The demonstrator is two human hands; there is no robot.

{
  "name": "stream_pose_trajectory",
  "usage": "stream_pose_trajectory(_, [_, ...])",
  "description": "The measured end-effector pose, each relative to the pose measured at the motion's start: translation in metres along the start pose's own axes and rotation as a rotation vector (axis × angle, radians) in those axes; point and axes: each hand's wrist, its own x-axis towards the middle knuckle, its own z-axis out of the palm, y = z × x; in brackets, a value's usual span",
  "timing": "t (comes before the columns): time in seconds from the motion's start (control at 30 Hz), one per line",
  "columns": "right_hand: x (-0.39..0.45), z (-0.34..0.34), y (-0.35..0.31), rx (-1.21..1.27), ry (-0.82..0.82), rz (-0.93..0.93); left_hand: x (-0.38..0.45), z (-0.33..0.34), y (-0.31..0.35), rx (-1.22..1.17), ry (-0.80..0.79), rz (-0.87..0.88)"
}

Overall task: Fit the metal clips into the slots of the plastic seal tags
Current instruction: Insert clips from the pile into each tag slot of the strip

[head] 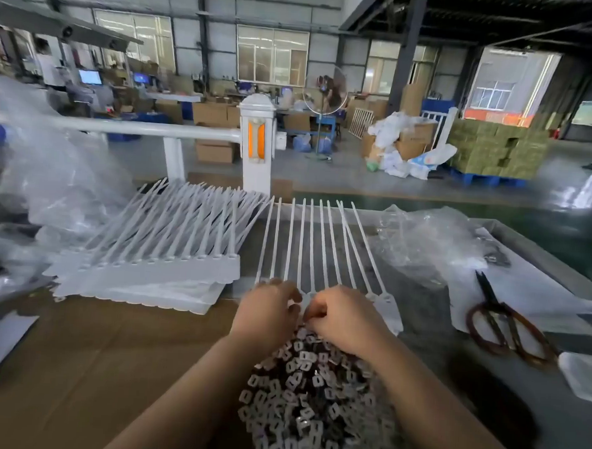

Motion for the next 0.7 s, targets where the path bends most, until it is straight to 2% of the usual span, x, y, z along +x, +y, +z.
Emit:
stream_pose_trajectory(0.1, [0.008,0.002,0.002,-0.031,-0.072,-0.006,0.009,0.009,-0.004,0.114,0.005,0.040])
stream_pose_trajectory(0.2, [0.012,-0.001,-0.001,-0.045,-0.144,-0.030,0.009,0.012,-0.010,0.090,-0.080,0.043])
stream_pose_trajectory(0.3, [0.014,-0.007,-0.001,-0.045,-0.204,-0.049,0.006,0.012,-0.015,0.071,-0.079,0.070])
stream_pose_trajectory(0.53, [0.013,-0.002,0.003,-0.009,-0.163,-0.106,0.007,0.005,-0.019,0.016,-0.142,0.138])
stream_pose_trajectory(0.7, [0.016,-0.007,0.013,0.042,-0.137,-0.137,0.008,0.005,-0.025,-0.095,-0.114,0.111])
